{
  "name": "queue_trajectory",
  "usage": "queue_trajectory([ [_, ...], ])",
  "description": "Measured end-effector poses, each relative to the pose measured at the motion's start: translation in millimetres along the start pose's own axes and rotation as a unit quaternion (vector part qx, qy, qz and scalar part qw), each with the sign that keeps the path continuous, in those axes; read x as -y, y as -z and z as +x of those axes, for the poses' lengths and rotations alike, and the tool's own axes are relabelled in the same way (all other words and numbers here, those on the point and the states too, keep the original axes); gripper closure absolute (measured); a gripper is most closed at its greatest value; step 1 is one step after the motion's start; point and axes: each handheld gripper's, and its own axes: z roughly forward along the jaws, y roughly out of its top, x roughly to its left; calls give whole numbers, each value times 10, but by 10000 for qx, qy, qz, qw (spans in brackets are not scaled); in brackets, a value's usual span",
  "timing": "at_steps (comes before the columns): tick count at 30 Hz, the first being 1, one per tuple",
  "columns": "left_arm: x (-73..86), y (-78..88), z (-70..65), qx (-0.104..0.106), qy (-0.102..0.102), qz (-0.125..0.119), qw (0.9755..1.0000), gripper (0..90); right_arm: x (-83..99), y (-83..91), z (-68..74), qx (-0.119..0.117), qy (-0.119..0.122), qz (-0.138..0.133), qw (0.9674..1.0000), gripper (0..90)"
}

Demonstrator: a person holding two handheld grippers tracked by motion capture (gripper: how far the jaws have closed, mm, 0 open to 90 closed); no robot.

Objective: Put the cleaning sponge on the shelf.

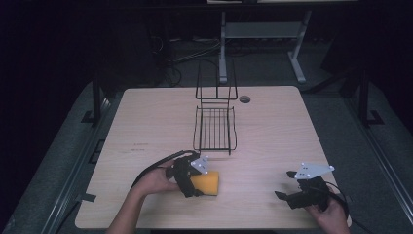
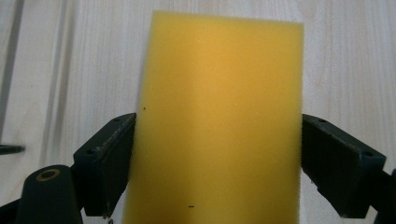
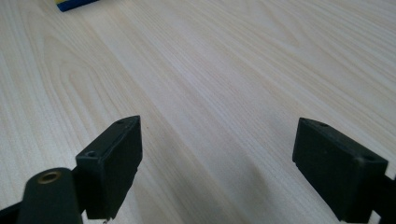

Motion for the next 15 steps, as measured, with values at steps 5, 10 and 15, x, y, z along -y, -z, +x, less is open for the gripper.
queue_trajectory([
  [5,4,-2,0,-5,5,-5,10000,151,-2,-3,2,-11,7,5,10000,153],
  [10,17,-31,2,-2,15,34,10000,152,-2,0,-3,-23,29,-10,10000,153],
  [15,25,-45,-4,-4,6,34,10000,152,-2,2,-4,-34,31,-15,10000,153],
])
